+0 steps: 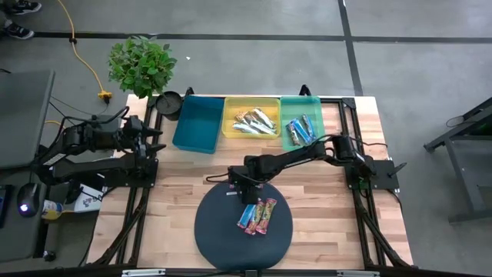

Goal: Pick and place Granola Bars by type
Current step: Put the red granola bar into the blue bin

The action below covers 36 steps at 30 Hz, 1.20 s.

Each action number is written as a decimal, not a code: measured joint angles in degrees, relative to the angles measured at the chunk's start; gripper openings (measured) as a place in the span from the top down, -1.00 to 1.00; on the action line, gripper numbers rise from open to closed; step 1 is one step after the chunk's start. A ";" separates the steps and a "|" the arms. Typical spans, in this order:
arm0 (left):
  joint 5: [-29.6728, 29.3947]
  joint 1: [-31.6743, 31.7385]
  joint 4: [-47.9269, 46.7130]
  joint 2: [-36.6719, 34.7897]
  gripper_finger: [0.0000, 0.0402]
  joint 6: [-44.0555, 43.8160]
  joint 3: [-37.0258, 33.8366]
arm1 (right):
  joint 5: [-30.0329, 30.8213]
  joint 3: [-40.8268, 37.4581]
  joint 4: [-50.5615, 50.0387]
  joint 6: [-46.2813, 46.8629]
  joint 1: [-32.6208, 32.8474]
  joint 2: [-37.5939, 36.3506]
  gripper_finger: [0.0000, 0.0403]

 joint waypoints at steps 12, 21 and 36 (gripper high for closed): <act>0.00 0.00 -0.53 0.00 -0.36 0.00 0.00 | 0.70 0.11 -0.35 2.14 -0.02 0.69 -0.03; -0.02 0.00 -0.52 0.01 -0.36 0.00 0.00 | 1.00 0.07 -0.54 3.04 -0.07 0.76 0.19; -0.02 0.00 -0.50 0.01 -0.36 0.00 0.00 | 1.54 -0.02 -0.83 3.29 -0.16 0.79 0.40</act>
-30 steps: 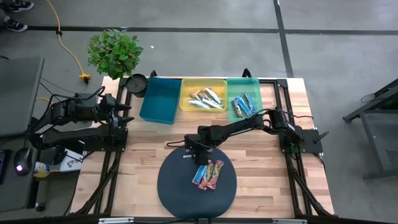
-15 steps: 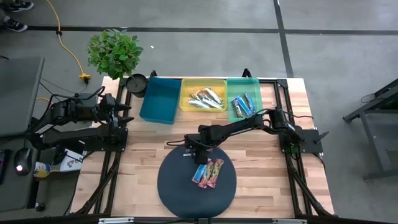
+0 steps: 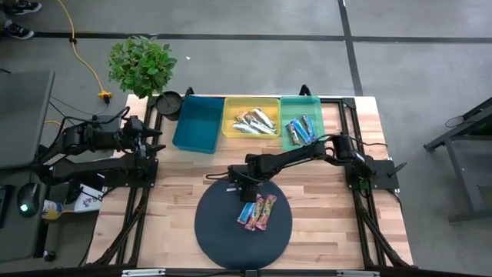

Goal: Pick and place Granola Bars by type
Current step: Put the red granola bar into the blue bin

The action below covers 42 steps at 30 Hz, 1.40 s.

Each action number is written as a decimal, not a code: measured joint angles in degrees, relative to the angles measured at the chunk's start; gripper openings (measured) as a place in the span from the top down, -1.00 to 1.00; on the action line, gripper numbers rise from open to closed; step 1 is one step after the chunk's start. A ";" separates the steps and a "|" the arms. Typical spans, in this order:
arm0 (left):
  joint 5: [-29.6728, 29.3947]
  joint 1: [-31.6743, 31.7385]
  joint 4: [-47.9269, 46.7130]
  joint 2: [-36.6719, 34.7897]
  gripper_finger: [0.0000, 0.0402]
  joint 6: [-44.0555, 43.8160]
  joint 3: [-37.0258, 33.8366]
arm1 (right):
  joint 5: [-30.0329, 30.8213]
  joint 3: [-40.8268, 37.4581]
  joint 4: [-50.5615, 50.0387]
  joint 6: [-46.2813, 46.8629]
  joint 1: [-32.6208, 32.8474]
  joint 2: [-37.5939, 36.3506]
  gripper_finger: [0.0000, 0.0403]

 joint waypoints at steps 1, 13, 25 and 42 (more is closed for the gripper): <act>0.00 0.00 0.00 0.00 -0.36 0.00 0.00 | 0.10 0.00 -0.11 0.00 0.01 0.00 0.41; 0.00 0.00 0.01 0.00 -0.36 0.00 0.00 | 0.57 -0.05 -0.64 0.24 0.01 -0.32 0.55; 0.00 0.00 0.01 -0.01 -0.36 -0.02 0.00 | 0.95 -0.24 -1.42 -0.28 -0.35 -1.44 0.58; -0.02 0.00 0.03 0.01 -0.36 -0.02 0.00 | 1.48 -0.15 1.53 0.17 -0.57 -4.99 0.58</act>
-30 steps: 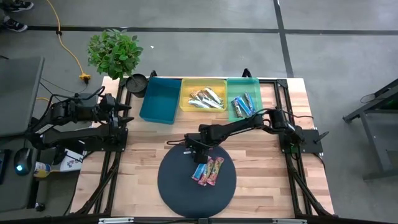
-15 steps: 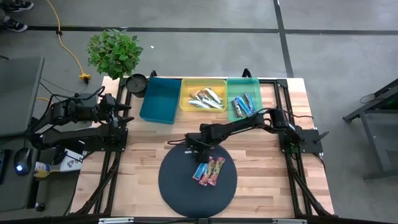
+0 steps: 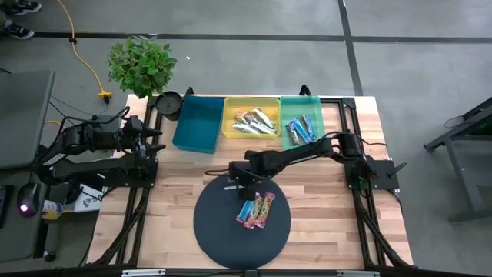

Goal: Pick and place Granola Bars by type
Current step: Put the red granola bar into the blue bin

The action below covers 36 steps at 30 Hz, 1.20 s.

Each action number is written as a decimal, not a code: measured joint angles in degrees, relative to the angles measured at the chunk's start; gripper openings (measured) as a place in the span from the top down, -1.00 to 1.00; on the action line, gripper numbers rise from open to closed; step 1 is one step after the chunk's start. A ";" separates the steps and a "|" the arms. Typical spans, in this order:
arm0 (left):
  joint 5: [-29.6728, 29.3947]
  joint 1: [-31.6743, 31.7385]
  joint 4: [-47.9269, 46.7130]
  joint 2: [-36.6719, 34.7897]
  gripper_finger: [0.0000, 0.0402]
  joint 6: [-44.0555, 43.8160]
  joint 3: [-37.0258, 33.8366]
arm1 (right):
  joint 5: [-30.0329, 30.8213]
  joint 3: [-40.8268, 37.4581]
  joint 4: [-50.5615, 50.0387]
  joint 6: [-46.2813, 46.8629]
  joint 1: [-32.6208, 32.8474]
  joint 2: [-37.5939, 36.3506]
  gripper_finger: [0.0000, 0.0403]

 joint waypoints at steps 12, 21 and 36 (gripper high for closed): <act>0.01 0.00 -0.01 -0.01 -0.36 0.00 0.00 | -0.77 0.02 0.05 -0.64 -0.45 -0.10 0.48; 0.01 0.00 -0.01 0.00 -0.36 0.00 -0.02 | -2.34 0.13 0.04 -0.63 -0.54 -0.10 0.33; 0.02 0.00 -0.02 -0.01 -0.36 0.00 0.00 | -1.60 0.13 0.49 -2.47 -0.62 -0.06 0.12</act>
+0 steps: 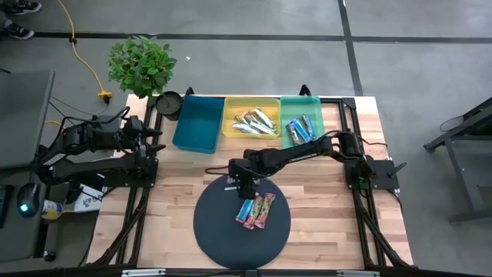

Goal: Pick and place Granola Bars by type
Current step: Put the red granola bar into the blue bin

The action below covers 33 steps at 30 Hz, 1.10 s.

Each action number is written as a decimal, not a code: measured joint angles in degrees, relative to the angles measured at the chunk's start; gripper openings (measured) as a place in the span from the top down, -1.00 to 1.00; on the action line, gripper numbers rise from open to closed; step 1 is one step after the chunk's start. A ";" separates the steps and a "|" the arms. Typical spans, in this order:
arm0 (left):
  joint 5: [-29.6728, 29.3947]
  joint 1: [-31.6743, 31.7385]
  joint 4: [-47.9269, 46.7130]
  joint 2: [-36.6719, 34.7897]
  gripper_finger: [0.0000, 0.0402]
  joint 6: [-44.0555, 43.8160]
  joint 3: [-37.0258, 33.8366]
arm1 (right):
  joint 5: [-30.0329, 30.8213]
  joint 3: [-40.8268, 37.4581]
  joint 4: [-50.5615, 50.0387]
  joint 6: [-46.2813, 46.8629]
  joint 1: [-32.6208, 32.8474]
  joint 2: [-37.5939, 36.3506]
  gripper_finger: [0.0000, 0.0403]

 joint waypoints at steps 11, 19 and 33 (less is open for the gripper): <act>0.00 0.00 0.02 0.01 -0.36 0.00 0.00 | 2.30 0.02 0.96 1.91 0.00 2.43 0.14; 0.00 0.00 0.02 0.00 -0.36 0.00 -0.02 | 1.42 0.02 0.33 2.04 -0.01 2.43 0.42; -0.01 0.00 0.00 -0.01 -0.36 0.00 -0.01 | -0.56 0.02 -0.15 2.49 -0.01 2.43 0.83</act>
